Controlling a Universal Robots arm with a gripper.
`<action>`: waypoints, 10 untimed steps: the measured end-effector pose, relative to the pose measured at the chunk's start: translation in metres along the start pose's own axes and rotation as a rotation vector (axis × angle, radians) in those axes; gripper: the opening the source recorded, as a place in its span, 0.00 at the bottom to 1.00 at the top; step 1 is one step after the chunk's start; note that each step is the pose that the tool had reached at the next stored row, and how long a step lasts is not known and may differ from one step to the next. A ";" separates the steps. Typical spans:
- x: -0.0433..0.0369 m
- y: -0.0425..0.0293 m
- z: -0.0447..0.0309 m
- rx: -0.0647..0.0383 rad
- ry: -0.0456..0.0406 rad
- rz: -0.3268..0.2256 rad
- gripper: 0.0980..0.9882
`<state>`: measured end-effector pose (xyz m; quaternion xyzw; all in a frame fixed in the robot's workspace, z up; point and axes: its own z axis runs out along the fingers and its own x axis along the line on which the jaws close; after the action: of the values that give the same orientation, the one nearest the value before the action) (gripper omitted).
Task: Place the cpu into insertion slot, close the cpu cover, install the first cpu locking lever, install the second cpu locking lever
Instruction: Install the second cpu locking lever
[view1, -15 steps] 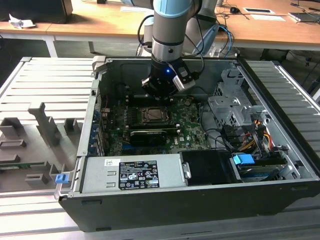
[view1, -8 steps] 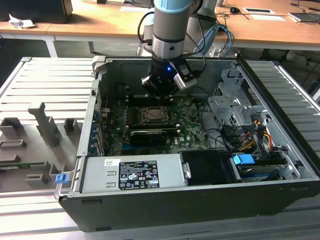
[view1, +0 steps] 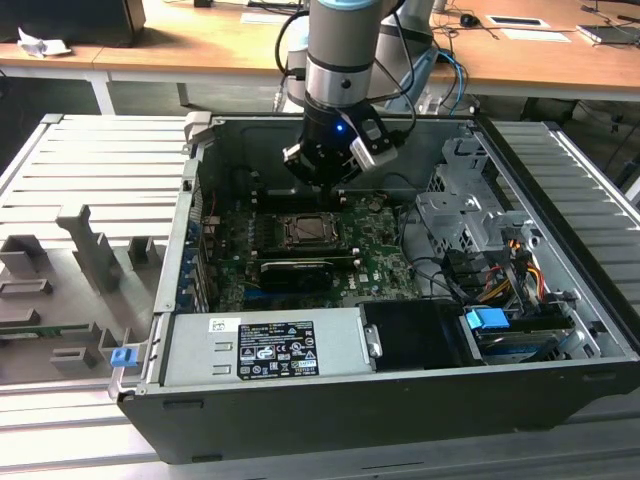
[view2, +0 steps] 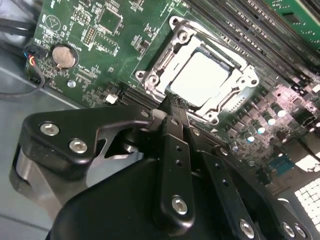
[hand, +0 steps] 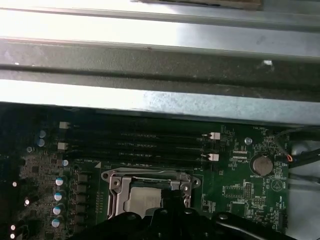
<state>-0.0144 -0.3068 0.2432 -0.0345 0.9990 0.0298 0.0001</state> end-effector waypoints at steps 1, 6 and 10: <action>0.0001 -0.0007 0.0000 0.000 -0.0001 0.000 0.01; 0.0003 -0.0033 -0.0001 0.000 0.0000 0.000 0.01; 0.0004 -0.0055 -0.0003 0.000 0.0001 0.000 0.01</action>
<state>-0.0144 -0.3123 0.2431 -0.0345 0.9990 0.0298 0.0001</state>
